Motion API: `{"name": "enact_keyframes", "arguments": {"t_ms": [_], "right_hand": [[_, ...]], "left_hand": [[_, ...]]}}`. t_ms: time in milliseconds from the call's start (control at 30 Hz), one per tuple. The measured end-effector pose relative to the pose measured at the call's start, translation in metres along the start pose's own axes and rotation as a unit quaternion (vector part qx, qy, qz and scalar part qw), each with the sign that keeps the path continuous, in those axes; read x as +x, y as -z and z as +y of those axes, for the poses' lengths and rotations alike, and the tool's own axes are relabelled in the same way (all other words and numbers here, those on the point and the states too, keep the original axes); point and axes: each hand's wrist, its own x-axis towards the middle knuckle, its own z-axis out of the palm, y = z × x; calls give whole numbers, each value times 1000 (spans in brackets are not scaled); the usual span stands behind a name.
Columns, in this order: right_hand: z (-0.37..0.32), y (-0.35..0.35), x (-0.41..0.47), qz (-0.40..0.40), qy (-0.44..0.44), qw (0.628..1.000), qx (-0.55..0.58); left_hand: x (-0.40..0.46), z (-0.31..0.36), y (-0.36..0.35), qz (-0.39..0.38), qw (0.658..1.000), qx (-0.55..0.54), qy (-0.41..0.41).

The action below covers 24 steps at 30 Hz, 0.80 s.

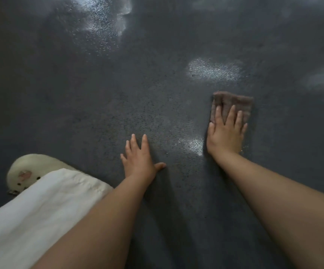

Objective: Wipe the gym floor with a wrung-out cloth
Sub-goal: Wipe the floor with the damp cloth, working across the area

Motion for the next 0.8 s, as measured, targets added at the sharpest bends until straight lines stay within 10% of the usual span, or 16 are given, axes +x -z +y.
{"name": "enact_keyframes", "arguments": {"t_ms": [300,600,800], "right_hand": [[-44,-35,-36,-50,388,913,-111],[-85,5,68,26,62,998,7],[-125,-19,5,-24,198,979,-30]], "left_hand": [[13,-31,14,45,998,10,-41],[17,-35,16,21,999,-5,-36],[20,-38,18,-6,998,14,-53]]}}
